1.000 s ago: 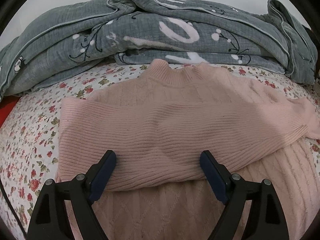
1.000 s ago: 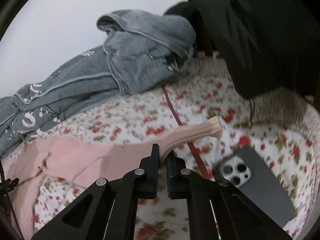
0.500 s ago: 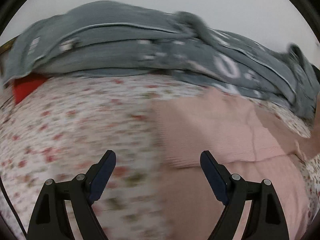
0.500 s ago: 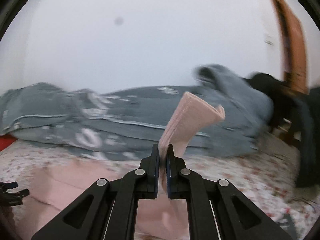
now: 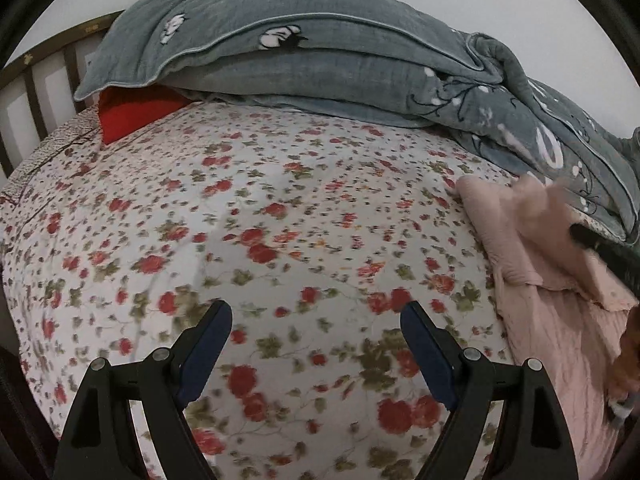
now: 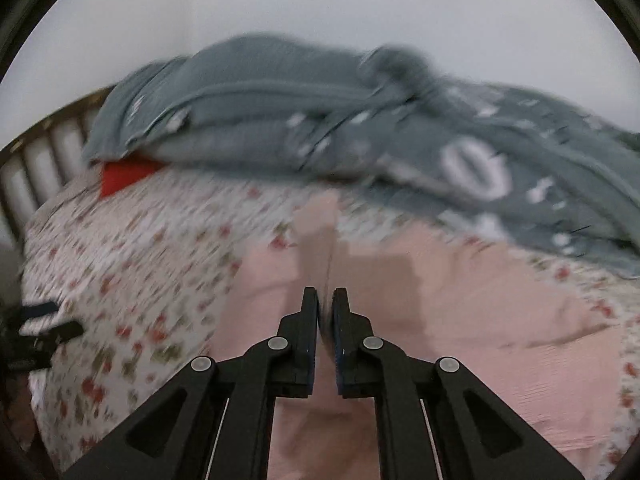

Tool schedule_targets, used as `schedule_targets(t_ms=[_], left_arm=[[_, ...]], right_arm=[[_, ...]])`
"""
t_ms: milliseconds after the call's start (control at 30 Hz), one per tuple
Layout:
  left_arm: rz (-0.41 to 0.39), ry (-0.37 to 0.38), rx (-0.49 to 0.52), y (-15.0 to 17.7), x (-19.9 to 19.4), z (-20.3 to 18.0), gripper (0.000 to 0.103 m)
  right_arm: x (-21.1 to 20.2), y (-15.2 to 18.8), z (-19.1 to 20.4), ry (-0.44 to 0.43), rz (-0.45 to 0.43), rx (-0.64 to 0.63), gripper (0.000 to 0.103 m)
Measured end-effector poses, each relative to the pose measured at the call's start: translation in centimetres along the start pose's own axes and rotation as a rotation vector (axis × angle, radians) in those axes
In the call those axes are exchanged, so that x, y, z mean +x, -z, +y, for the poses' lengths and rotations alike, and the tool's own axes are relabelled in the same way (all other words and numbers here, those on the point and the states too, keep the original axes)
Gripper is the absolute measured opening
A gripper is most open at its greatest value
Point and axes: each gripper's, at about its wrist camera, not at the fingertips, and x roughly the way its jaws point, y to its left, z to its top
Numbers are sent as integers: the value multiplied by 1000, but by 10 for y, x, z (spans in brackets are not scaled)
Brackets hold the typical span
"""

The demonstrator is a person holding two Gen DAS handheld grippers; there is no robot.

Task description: Fold small clothes

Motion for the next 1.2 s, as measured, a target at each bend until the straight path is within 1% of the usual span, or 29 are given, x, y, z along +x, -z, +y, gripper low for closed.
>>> schedule_targets(t_ms=[33, 67, 100, 133, 167, 200, 267, 333, 400, 467, 500, 533, 567, 600, 633, 700, 767, 833, 933, 1000, 1100, 1133, 1200], left_arm=[[1, 18, 5, -1, 1, -5, 86], [0, 41, 15, -3, 2, -13, 86], [-1, 68, 30, -5, 4, -23, 86], [-1, 97, 50, -8, 5, -35, 86], [-1, 117, 64, -9, 5, -45, 86], [-2, 149, 85, -11, 7, -58, 86], [2, 209, 119, -15, 9, -82, 86], [4, 259, 144, -18, 12, -104, 86], [-4, 289, 166, -22, 17, -122, 86], [-20, 294, 193, -27, 25, -138, 83], [-28, 300, 206, -29, 28, -143, 78], [-33, 312, 218, -31, 31, -147, 66], [-32, 323, 231, -33, 35, -151, 60], [-20, 324, 241, -34, 42, -155, 50], [-6, 316, 244, -36, 49, -157, 47], [11, 287, 229, -36, 61, -157, 46], [29, 295, 198, -36, 69, -154, 46], [23, 319, 186, -36, 69, -152, 34], [11, 309, 196, -37, 66, -154, 23], [1, 305, 221, -37, 63, -157, 19], [-14, 250, 290, -36, 61, -167, 18], [-14, 234, 300, -36, 61, -169, 22], [-13, 208, 289, -36, 61, -168, 25]], right_arm=[[1, 4, 2, -48, 36, -6, 20], [-3, 6, 1, -65, 54, -9, 31], [-9, 9, -3, -71, 53, -8, 35], [-18, 9, -8, -72, 41, -2, 43], [-31, 10, -17, -72, 12, 16, 48], [-47, 13, -28, -72, -18, 40, 49], [-72, 19, -47, -70, -48, 72, 50], [-98, 27, -68, -42, -73, 101, 50], [-124, 39, -93, 20, -99, 123, 50], [-144, 57, -116, 104, -106, 134, 50], [-149, 60, -122, 131, -101, 136, 50], [-155, 69, -129, 159, -94, 139, 50], [-161, 81, -139, 186, -86, 146, 50], [-165, 88, -144, 198, -84, 152, 50], [-169, 97, -150, 208, -83, 161, 50], [-174, 114, -162, 213, -89, 182, 50], [-177, 128, -173, 212, -103, 205, 50], [-175, 136, -181, 173, -121, 242, 50], [-170, 139, -189, 145, -132, 272, 50], [-166, 142, -189, 136, -122, 280, 50], [-161, 142, -190, 123, -111, 285, 50], [-160, 143, -191, 117, -110, 288, 50], [-160, 145, -192, 102, -113, 293, 50]])
